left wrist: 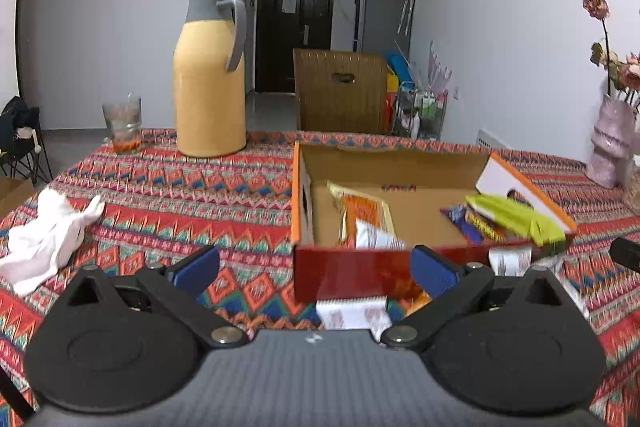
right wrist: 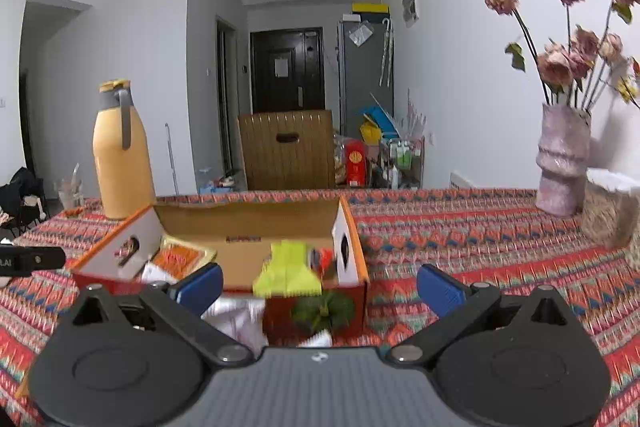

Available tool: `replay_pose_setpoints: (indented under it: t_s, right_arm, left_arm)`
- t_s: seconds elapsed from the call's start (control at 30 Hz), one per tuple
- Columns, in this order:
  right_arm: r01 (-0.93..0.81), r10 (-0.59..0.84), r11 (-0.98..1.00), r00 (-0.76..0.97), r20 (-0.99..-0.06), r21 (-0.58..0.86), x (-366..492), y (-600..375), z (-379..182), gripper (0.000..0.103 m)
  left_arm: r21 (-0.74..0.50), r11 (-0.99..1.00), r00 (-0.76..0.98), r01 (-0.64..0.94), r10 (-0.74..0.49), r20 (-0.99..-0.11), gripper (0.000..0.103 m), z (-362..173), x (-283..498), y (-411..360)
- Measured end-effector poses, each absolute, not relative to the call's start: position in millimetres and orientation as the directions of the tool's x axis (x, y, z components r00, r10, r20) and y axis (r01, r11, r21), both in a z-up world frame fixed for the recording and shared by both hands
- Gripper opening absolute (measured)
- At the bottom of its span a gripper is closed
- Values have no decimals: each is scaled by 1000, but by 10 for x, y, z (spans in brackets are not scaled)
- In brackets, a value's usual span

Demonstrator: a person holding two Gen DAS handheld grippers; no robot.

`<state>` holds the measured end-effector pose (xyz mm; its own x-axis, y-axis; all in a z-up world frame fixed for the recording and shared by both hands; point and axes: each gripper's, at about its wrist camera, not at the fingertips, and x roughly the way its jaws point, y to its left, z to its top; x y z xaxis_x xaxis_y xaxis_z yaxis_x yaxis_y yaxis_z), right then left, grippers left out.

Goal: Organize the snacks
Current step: 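Move both tools back toward the remaining snack pile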

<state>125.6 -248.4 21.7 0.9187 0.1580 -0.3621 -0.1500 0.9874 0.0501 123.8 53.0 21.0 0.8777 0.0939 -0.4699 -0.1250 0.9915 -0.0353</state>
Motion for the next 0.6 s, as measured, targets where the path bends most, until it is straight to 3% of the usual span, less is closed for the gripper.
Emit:
replay_pose_setpoints:
  t_s: [0.3, 0.6]
  right_arm:
    - [-130, 155, 988, 889, -430, 87, 902, -2538, -95, 103]
    - [-139, 167, 986, 867, -470, 92, 852, -2517, -280, 103]
  left_arm:
    - [-57, 991, 860, -124, 78, -504, 103, -73, 987, 671]
    - [-34, 995, 884, -98, 71, -461, 103, -189, 910, 610]
